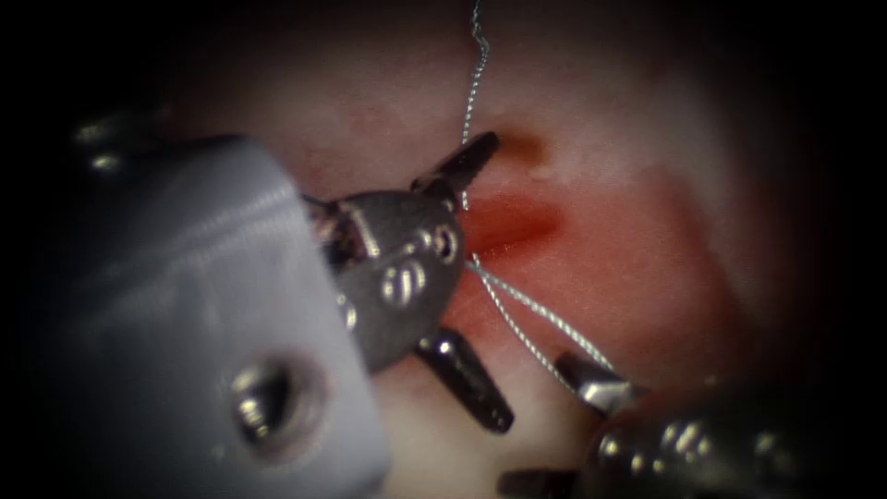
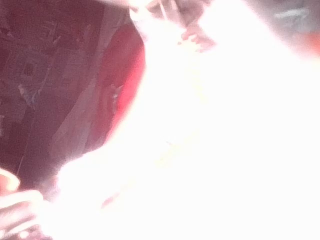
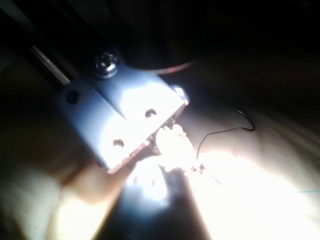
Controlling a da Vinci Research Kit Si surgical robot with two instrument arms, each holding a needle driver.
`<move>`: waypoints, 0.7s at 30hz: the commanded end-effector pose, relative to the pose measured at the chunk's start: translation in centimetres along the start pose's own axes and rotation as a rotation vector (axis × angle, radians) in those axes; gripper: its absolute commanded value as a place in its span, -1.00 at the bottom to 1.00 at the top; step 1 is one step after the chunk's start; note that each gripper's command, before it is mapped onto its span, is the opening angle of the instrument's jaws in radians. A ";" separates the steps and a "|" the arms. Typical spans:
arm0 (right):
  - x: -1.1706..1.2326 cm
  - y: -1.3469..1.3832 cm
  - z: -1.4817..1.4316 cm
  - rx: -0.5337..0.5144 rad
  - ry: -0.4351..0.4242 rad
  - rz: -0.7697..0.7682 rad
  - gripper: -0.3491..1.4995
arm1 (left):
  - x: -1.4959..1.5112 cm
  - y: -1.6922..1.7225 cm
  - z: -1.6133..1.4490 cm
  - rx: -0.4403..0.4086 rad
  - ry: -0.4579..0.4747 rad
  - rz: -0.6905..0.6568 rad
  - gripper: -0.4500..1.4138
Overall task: Wound Closure
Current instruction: Use the left tool to pull the needle into frame.
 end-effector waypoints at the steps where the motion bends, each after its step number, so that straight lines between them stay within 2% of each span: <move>1: 0.15 0.01 -0.02 -0.002 0.008 0.002 0.76 | -0.07 0.10 -0.15 -0.003 -0.006 -0.010 0.79; 2: 0.15 0.00 -0.01 0.000 0.009 0.008 0.76 | 0.00 0.16 -0.44 0.000 -0.007 -0.031 0.79; 5: 0.14 0.00 0.00 -0.001 0.009 0.008 0.76 | 0.14 0.27 -0.83 0.008 0.038 -0.025 0.75; 6: 0.14 0.00 0.00 -0.002 0.010 0.008 0.76 | 0.29 0.37 -1.05 0.015 0.088 -0.011 0.68; 7: 0.14 0.00 0.00 -0.002 0.010 0.008 0.76 | 0.29 0.37 -1.05 0.015 0.088 -0.011 0.68; 8: 0.14 0.00 0.01 -0.002 0.010 0.008 0.76 | 0.45 0.46 -1.19 0.018 0.131 0.006 0.66; 11: 0.14 0.00 0.01 -0.003 0.010 0.008 0.76 | 0.71 0.62 -1.35 0.005 0.183 0.035 0.51; 12: 0.14 0.00 0.01 -0.003 0.010 0.008 0.76 | 0.89 0.74 -1.42 -0.001 0.211 0.056 0.35; 16: 0.14 0.00 0.01 -0.002 0.010 0.009 0.76 | 1.29 0.95 -1.36 -0.063 0.294 0.106 0.42; 17: 0.14 0.00 0.01 -0.002 0.010 0.009 0.76 | 1.33 0.97 -1.34 -0.067 0.297 0.121 0.33; 19: 0.14 0.00 0.01 -0.002 0.010 0.008 0.76 | 1.48 1.02 -1.23 -0.088 0.299 0.172 0.41; 21: 0.14 0.00 0.01 -0.002 0.010 0.008 0.76 | 1.61 1.06 -1.11 -0.078 0.305 0.202 0.33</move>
